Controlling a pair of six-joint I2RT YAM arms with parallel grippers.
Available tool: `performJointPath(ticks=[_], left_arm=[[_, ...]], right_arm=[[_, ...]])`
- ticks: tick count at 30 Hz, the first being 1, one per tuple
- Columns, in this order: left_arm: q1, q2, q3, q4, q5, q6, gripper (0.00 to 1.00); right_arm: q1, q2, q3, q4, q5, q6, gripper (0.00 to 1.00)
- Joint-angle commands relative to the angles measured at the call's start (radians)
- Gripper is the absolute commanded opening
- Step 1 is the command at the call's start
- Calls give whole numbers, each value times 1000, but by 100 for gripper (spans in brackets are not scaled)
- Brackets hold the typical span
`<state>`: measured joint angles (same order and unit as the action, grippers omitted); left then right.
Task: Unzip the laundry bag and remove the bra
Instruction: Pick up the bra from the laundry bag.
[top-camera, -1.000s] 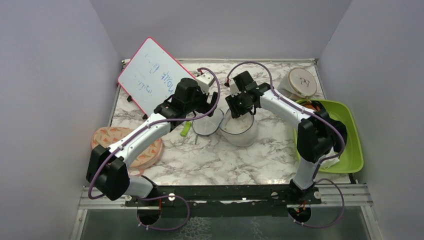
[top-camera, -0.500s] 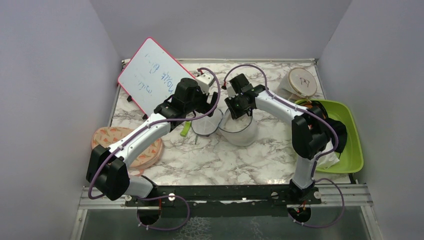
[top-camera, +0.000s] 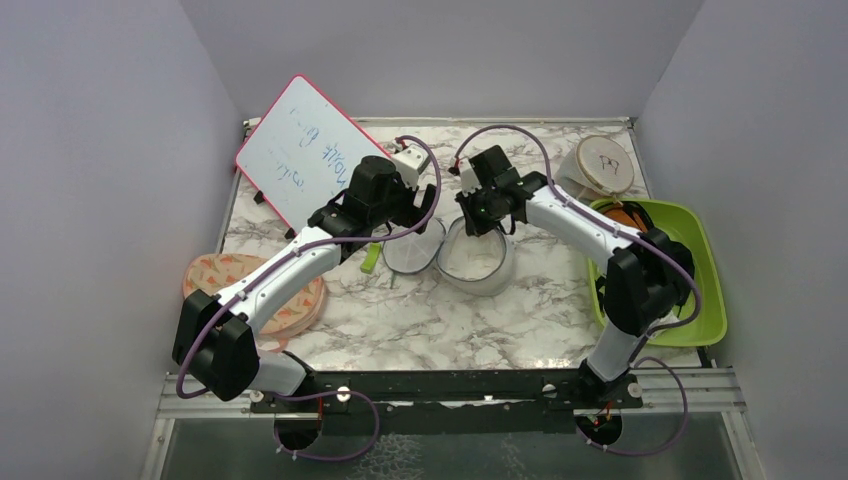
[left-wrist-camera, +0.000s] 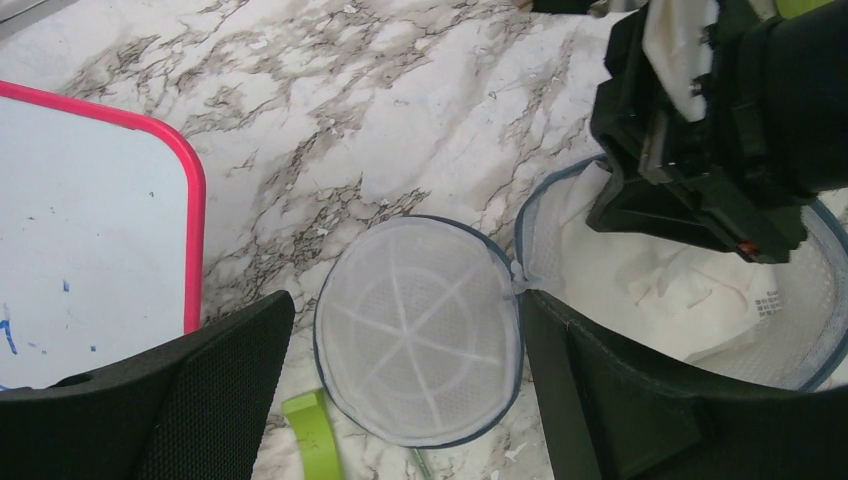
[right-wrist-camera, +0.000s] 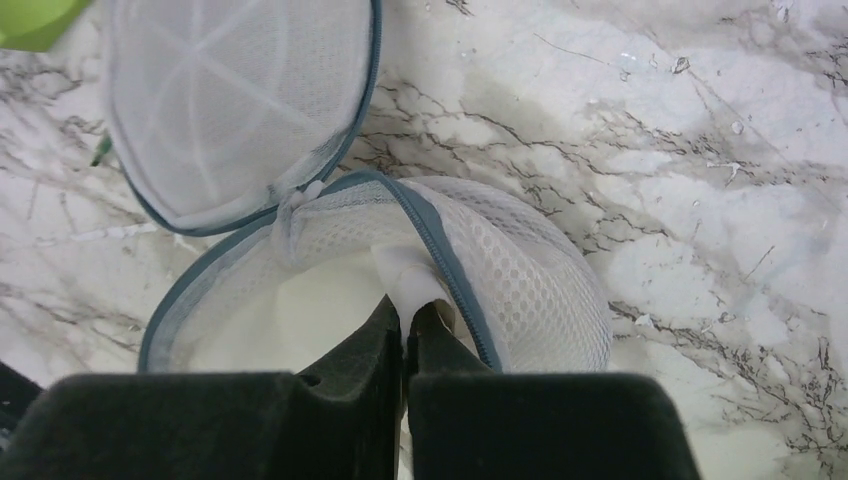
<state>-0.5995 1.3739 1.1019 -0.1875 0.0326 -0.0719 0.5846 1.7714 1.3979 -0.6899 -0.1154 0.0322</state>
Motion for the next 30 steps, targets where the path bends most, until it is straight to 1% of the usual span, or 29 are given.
performJointPath(ticks=[1,11,15,22,25,30], left_arm=[[-1,-14,-11,29,-10,5,78],[-1,-5,-11,29,-5,3,78],[0,-4,-10,29,0,1,78],[0,-4,-11,29,-8,0,78],[0,-5,-14,31,-14,0,78],[0,-7,-14,32,-20,0,78]], right_arm=[[9,-84,-22,-12,-74,28,1],[9,-171,24,-80,-169,37,1],[8,-188,30,-107,-211,5,1],[9,-191,35,-137,-399,-61,1],[9,-229,41,-92,-411,-41,1],[9,-323,64,-9,-311,-7,1]])
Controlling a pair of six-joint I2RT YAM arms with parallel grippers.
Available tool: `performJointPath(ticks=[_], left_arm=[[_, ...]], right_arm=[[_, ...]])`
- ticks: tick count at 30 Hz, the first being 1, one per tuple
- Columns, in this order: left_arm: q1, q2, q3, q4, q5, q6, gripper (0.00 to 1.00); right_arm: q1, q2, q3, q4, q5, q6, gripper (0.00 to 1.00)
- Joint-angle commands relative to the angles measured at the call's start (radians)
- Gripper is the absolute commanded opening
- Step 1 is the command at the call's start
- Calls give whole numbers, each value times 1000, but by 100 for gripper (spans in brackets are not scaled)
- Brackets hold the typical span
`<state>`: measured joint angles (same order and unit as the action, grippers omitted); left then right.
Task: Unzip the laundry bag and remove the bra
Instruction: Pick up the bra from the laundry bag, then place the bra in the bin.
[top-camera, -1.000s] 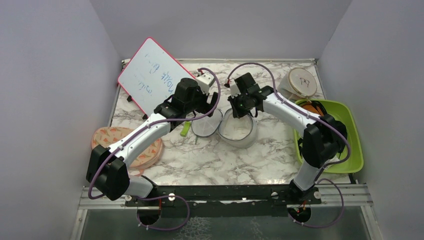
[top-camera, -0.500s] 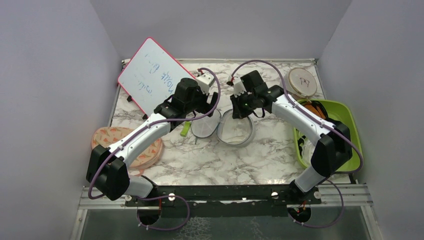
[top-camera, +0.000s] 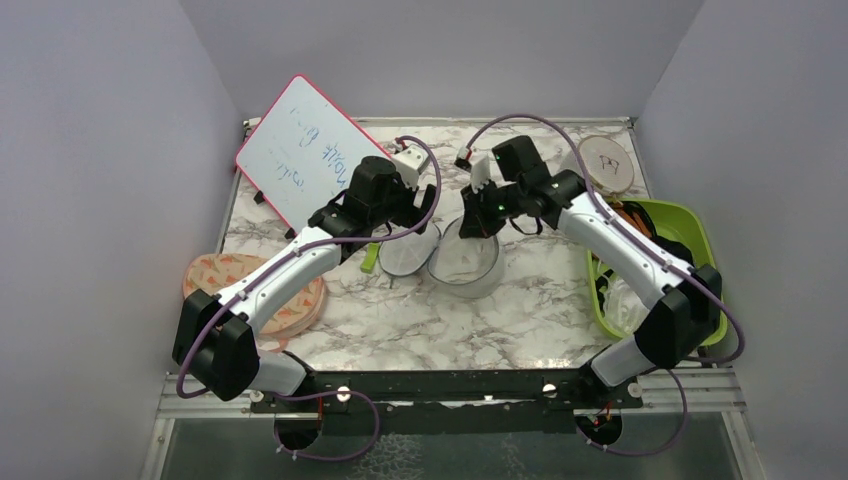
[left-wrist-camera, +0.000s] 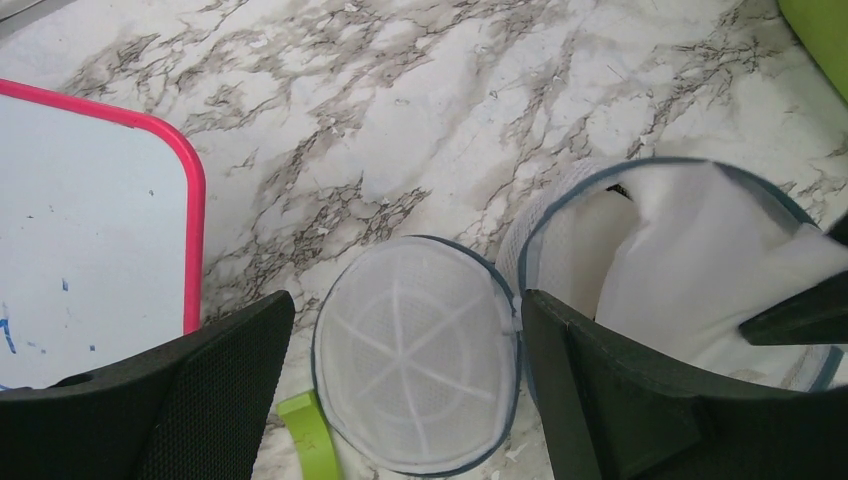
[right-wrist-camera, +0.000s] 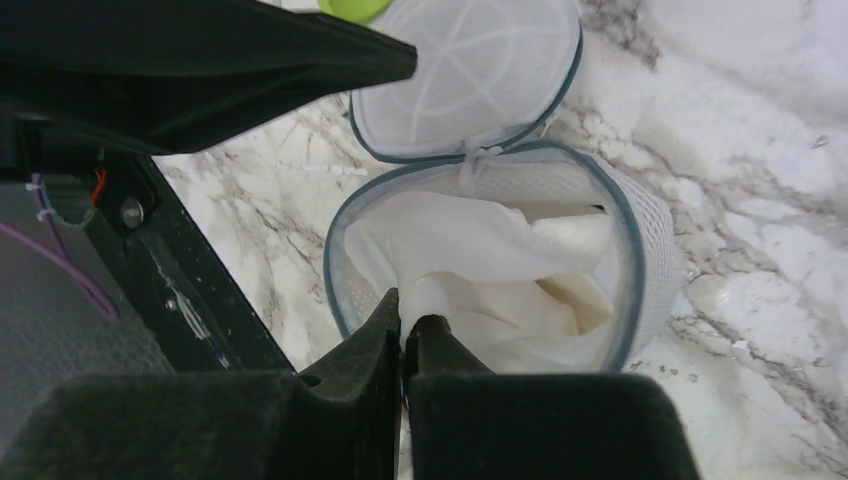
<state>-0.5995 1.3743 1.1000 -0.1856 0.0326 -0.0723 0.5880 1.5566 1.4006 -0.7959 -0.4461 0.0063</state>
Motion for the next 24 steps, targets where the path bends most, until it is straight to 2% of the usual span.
performJointPath(ticks=[1,6,14,18,24], left_arm=[[0,-9,-13,30,-24,0,78],[0,-29,-20,35,-63,1,78],[0,-49,-32,50,-81,-1,78],[0,-47,-32,51,-79,-3,78],[-1,-49,-32,51,-76,-5,78]], right_arm=[[6,-123,69,110,32,21,1],[6,-176,111,130,96,32,1],[6,-290,64,205,231,64,1],[6,-351,34,237,369,76,1],[6,-441,-50,302,655,69,1]])
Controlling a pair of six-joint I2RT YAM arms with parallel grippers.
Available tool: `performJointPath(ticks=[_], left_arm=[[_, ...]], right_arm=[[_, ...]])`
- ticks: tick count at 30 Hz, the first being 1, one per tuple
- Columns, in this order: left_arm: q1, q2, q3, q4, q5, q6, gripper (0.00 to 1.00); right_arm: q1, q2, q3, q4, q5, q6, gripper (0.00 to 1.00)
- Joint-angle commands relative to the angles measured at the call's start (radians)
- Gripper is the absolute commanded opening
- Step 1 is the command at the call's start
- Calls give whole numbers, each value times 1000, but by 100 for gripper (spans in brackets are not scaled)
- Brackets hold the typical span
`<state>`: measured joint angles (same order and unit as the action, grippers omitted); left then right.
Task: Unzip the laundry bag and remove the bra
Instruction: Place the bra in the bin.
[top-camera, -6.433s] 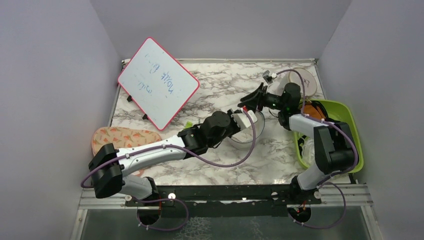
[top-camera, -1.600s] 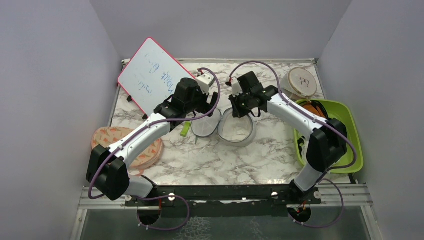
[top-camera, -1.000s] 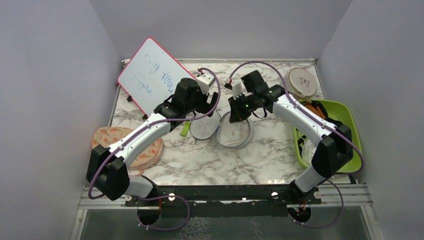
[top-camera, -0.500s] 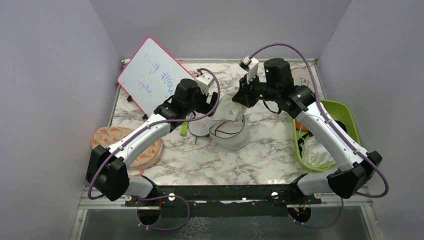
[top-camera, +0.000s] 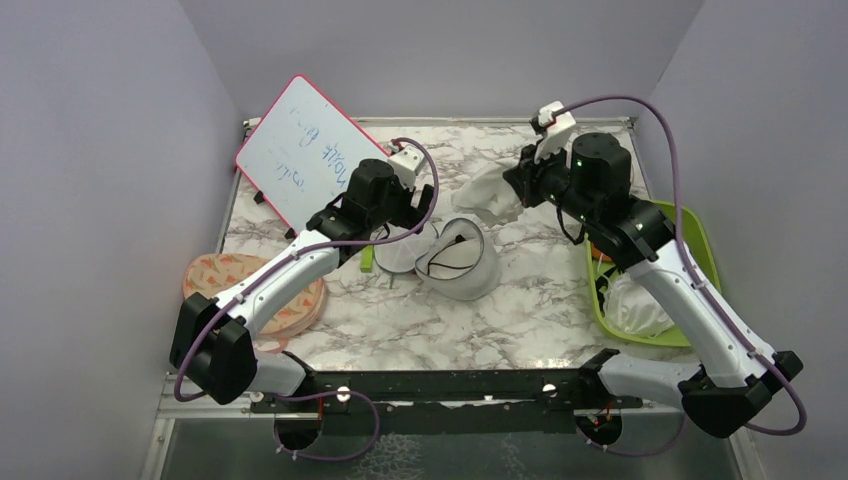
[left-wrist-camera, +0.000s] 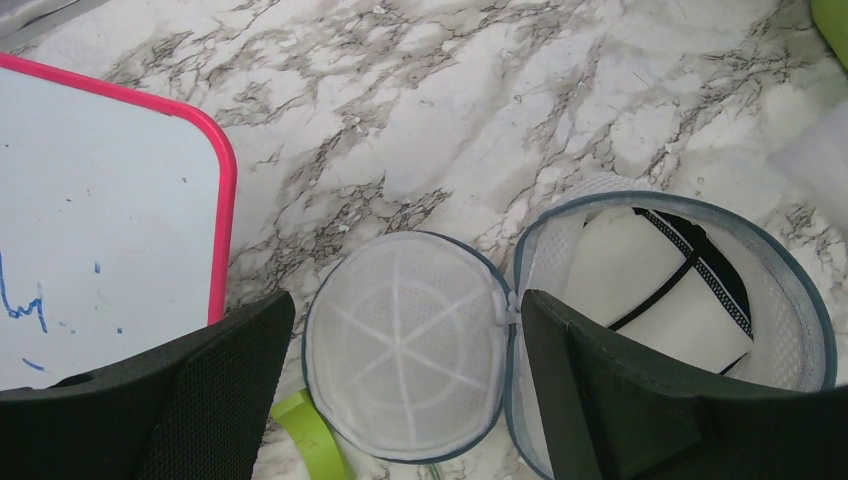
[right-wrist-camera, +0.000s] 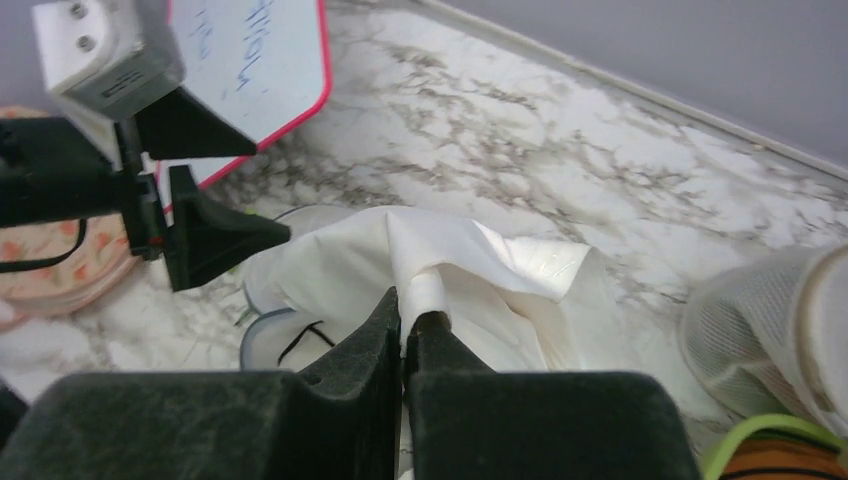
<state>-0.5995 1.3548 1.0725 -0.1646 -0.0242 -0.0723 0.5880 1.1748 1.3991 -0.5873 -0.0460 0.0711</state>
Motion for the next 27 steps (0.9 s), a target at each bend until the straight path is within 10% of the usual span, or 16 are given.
performJointPath(ticks=[1,11,19,27], left_arm=[[-1,-30,-5,30,-18,-5,78],[0,-31,-7,34,-5,-9,78],[0,-40,-8,35,-8,-8,78],[0,-43,-9,35,-2,-7,78]], right_arm=[[6,-73,-68,106,323,5,1],[-40,-158,-356,336,1006,7,1],[-467,-133,-381,149,722,329,1],[-519,-191,-461,139,780,416,1]])
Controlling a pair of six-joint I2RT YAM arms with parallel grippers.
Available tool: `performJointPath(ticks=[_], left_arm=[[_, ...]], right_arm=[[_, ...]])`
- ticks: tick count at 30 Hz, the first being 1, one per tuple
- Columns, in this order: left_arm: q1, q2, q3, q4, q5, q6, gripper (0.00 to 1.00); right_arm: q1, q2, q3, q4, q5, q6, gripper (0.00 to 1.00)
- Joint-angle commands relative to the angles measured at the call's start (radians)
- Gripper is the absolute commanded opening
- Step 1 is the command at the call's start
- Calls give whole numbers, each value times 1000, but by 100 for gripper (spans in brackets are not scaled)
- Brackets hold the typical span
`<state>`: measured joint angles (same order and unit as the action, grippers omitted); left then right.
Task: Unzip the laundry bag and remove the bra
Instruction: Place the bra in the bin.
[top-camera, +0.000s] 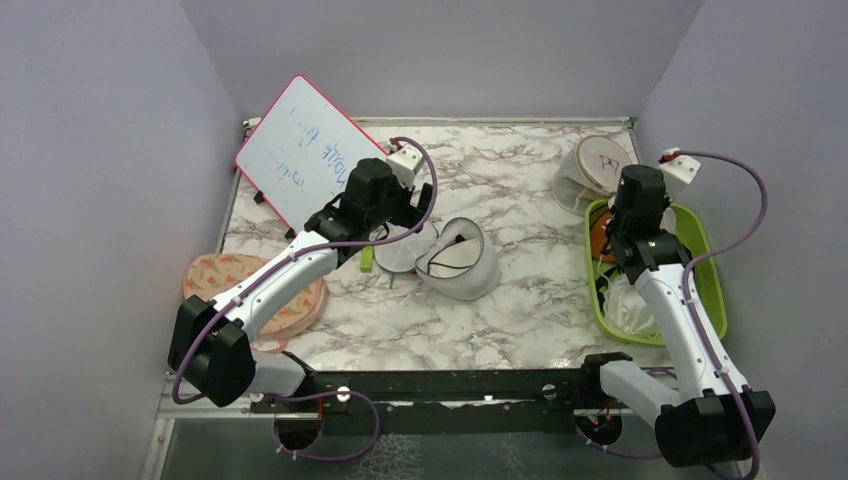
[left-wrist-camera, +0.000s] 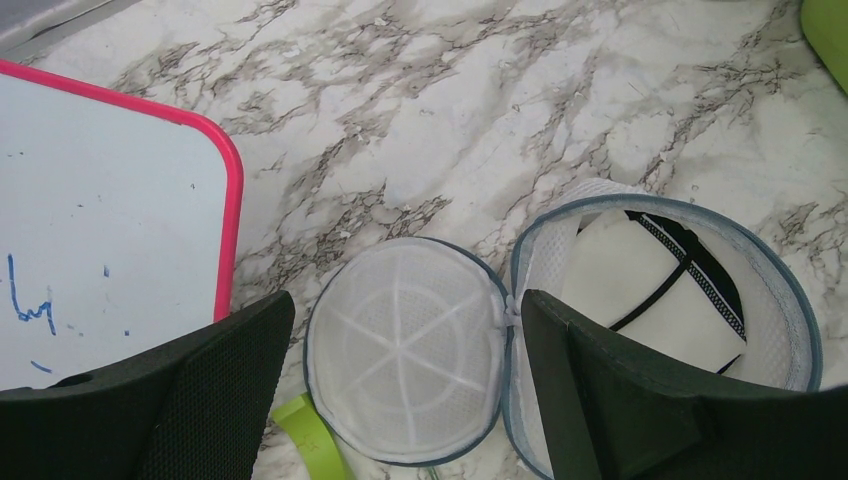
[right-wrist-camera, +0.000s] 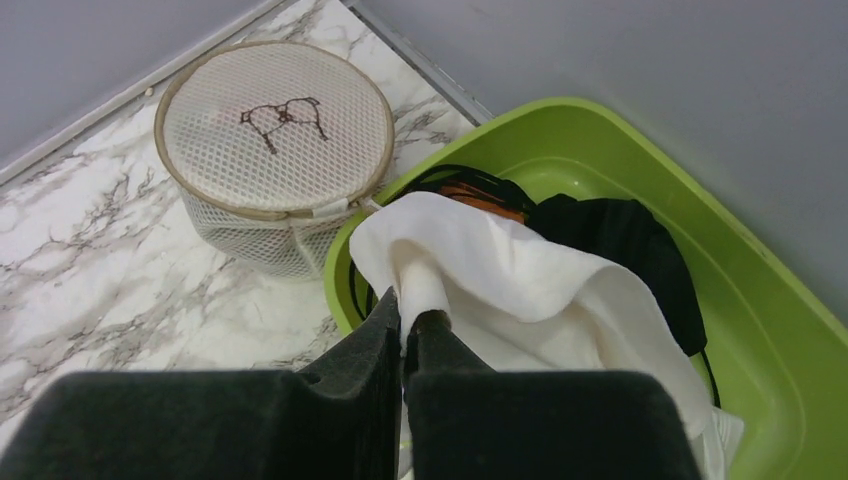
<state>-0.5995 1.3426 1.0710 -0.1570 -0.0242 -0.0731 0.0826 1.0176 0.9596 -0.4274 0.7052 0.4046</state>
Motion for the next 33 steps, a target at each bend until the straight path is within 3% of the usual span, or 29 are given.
performJointPath(ticks=[1,13,19,23,26,28,33], left_arm=[[0,-32,-7,27,-3,-7,78],[0,-30,-5,25,5,-10,78],[-1,-24,-5,25,6,-10,78],[0,-23,-7,26,-1,-8,78],[-1,-20,-7,27,1,-8,78],[0,-21,-7,26,4,-8,78],[0,-26,-7,26,-1,-5,78]], right_arm=[[-18,-41,-30,-35,47,100,1],[-23,-229,-200,-128,85,223,1],[-24,-223,-257,-113,103,239,2],[-23,-171,-281,-10,160,187,25],[-26,-114,-242,55,211,142,54],[-29,-84,-199,49,199,145,68],[-29,-89,-174,64,59,109,79]])
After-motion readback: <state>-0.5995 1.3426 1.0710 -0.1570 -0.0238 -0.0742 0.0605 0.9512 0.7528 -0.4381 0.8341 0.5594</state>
